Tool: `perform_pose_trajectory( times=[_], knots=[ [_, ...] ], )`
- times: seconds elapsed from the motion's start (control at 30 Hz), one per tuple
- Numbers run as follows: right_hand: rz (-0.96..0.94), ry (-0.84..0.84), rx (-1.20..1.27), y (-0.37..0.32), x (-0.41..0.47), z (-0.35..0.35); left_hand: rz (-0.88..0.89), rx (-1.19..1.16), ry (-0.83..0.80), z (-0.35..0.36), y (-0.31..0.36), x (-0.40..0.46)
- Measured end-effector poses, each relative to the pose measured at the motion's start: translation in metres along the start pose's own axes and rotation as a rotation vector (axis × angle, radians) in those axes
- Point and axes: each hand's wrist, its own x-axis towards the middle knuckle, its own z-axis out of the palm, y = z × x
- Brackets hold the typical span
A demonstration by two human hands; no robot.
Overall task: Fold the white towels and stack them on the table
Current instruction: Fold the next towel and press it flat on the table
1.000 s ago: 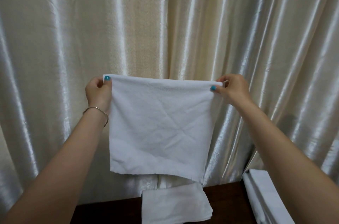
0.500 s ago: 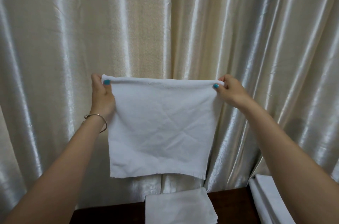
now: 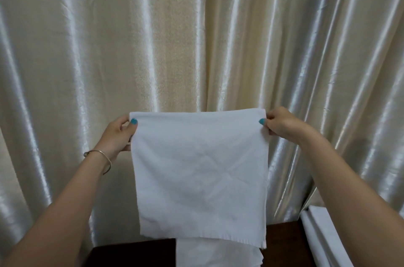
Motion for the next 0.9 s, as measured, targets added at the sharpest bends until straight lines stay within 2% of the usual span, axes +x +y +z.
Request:
perform_pose_trajectory(
  times=[0.1,0.23,0.3,0.37,0.47,0.53,0.57,0.67,0.77,0.83,0.9],
  knots=[
    [0.056,0.065,0.201,0.005,-0.002,0.01,0.065,0.036,0.039,0.007,0.003,-0.005],
    [-0.043,0.04,0.019,0.001,-0.006,0.021,0.229,0.325,0.17,0.017,0.004,-0.003],
    [-0.103,0.022,0.016,0.001,-0.006,0.028,0.199,0.391,0.218,0.022,0.004,0.0],
    [-0.084,0.007,0.158,-0.001,-0.007,0.032,0.056,0.257,0.177,0.024,0.006,0.003],
    [0.09,-0.214,0.614,0.001,-0.009,0.026,-0.308,-0.167,-0.111,0.018,0.012,-0.001],
    [0.165,-0.322,0.857,0.008,-0.012,0.015,-0.38,-0.316,-0.286,0.009,0.013,-0.005],
    [0.162,-0.348,0.906,0.012,-0.012,0.01,-0.377,-0.402,-0.314,0.005,0.011,-0.005],
    [0.083,-0.369,0.912,0.015,-0.019,0.001,-0.303,-0.583,-0.229,0.001,0.008,-0.003],
    [0.044,-0.416,1.035,0.013,-0.024,-0.006,-0.208,-0.68,-0.259,0.002,0.014,-0.007],
    [0.01,-0.436,0.879,0.011,-0.028,-0.007,-0.182,-0.727,-0.299,0.002,0.018,-0.012],
    [-0.042,-0.303,0.544,0.01,-0.03,0.001,-0.131,-0.59,-0.37,0.003,0.019,-0.014]
  ],
)
